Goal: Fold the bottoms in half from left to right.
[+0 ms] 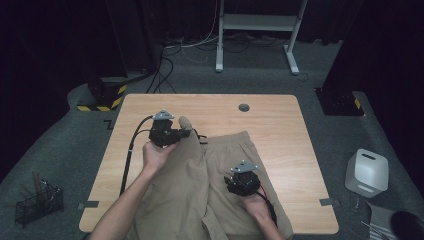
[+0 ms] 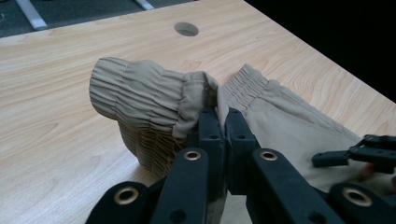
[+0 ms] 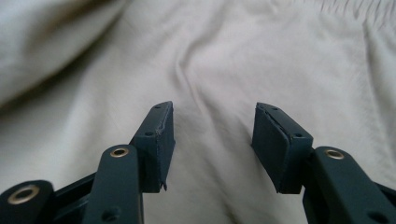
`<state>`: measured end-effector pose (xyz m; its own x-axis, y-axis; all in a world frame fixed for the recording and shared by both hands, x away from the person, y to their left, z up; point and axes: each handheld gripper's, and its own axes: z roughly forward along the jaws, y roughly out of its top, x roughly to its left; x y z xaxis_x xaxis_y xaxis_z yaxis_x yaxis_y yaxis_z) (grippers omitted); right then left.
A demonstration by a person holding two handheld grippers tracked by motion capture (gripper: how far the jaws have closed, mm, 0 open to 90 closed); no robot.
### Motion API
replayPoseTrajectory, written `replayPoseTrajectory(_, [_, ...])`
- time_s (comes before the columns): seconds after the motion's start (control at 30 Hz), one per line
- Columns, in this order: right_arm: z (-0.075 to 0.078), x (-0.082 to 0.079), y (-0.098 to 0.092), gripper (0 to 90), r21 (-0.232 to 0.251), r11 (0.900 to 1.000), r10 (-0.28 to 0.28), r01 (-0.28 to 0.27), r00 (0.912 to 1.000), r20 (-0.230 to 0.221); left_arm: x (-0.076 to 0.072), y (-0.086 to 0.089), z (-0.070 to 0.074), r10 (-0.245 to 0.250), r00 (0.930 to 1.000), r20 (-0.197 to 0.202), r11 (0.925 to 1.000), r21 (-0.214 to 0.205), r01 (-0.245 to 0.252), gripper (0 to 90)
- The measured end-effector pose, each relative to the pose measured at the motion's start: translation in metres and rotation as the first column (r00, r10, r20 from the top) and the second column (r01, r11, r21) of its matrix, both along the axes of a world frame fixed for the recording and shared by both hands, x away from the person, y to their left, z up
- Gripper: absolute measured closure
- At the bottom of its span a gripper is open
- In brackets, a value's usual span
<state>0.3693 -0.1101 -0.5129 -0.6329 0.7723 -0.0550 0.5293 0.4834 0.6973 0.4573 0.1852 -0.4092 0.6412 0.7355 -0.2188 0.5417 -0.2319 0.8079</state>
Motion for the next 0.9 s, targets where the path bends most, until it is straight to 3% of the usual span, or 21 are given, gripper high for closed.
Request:
replayPoseTrajectory(0.07, [-0.006,0.002,-0.003,48.2,0.026,0.9997,0.0,0.0,1.0,-0.008,0.0,-0.003,0.001,-0.006,1.0,0.003,1.0,-0.003,0.006,87.7])
replayPoseTrajectory(0.17, [-0.011,0.0,-0.004,47.8,0.052,0.9987,-0.001,-0.001,0.9997,0.026,0.0,-0.009,0.003,-0.018,0.9998,0.004,0.9998,-0.01,0.018,87.7])
replayPoseTrajectory(0.33, [-0.011,0.0,-0.004,46.6,0.051,0.9987,-0.003,0.002,0.9996,0.028,-0.001,-0.024,0.007,-0.052,0.9985,0.013,0.9978,-0.04,0.053,87.7])
replayPoseTrajectory(0.77, [-0.011,0.0,-0.005,45.5,0.051,0.9987,-0.009,0.007,0.9995,0.029,0.004,-0.059,0.006,-0.121,0.9926,0.008,0.9922,-0.029,0.121,87.6])
replayPoseTrajectory(0.9, [-0.011,0.001,-0.005,45.4,0.052,0.9986,-0.009,0.007,0.9995,0.029,0.007,-0.068,0.006,-0.13,0.9914,-0.004,0.9885,-0.077,0.13,87.5])
